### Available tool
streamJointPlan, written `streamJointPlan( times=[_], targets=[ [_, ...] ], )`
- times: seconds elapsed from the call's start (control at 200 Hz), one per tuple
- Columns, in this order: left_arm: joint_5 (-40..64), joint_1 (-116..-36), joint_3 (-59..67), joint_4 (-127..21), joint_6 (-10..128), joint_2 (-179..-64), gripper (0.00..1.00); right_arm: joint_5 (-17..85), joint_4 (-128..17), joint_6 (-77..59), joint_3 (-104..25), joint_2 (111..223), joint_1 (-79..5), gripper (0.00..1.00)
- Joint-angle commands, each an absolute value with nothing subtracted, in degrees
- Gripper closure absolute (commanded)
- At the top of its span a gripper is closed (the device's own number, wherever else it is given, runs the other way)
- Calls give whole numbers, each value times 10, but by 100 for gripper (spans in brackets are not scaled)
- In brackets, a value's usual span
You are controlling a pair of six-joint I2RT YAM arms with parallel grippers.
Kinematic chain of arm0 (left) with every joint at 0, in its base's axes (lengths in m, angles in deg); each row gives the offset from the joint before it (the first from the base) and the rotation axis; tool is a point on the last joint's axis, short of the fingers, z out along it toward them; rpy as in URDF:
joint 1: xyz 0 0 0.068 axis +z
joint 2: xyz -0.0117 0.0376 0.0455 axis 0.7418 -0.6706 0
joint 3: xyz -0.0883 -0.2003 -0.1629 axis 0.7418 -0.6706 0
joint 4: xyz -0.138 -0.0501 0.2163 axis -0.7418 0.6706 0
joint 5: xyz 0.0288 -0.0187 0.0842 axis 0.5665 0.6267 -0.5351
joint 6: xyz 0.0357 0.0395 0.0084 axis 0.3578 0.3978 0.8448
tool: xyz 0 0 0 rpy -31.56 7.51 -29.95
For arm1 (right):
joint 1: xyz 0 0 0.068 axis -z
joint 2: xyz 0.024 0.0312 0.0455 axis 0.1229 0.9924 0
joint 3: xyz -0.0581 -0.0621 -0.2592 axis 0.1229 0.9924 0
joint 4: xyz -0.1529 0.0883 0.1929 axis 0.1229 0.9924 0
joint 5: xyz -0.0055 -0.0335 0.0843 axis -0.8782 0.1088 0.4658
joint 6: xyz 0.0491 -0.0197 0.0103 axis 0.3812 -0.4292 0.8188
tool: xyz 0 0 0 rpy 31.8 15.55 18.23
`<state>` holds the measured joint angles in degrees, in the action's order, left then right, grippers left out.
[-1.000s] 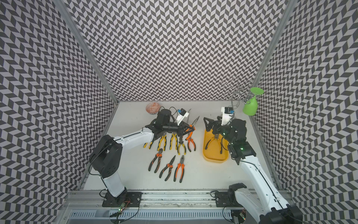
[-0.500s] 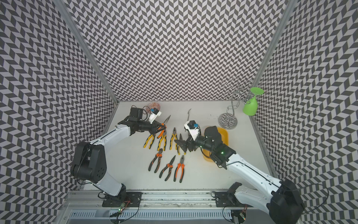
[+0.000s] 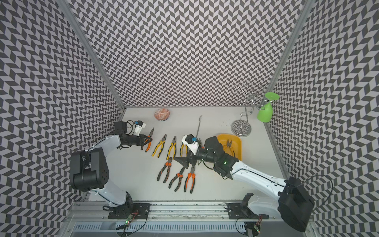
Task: Take the pliers out of the storage box
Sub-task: Place the pliers at the center of the board.
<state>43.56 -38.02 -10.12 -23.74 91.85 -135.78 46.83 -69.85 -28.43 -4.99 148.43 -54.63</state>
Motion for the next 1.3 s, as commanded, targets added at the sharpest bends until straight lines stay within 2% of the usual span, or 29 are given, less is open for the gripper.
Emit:
streamJointPlan(
  times=[0.0, 0.21, 0.441, 0.526, 0.761, 0.821, 0.981, 1.297],
  targets=[
    [456, -383, -75, -241, 883, -1393, 96, 474, -730, -284, -61, 1486, -550, 1],
    [399, -382, -84, -269, 837, -1426, 91, 453, -729, -276, -50, 1475, -551, 1],
    [384, -382, -80, -266, 817, -1451, 76, 395, -715, -278, -39, 1455, -550, 1],
    [382, -383, -78, -259, 814, -1457, 65, 333, -711, -254, -38, 1443, -550, 1],
    [350, -382, -75, -238, 826, -1453, 37, 250, -701, -238, -31, 1403, -532, 1],
    [337, -381, -79, -237, 826, -1445, 25, 234, -698, -230, -23, 1400, -521, 1],
    [328, -381, -95, -245, 823, -1417, 2, 175, -655, -193, -16, 1393, -476, 1],
    [380, -395, -145, -340, 799, -1310, 2, 93, -492, -87, -24, 1381, -355, 2]
  ],
)
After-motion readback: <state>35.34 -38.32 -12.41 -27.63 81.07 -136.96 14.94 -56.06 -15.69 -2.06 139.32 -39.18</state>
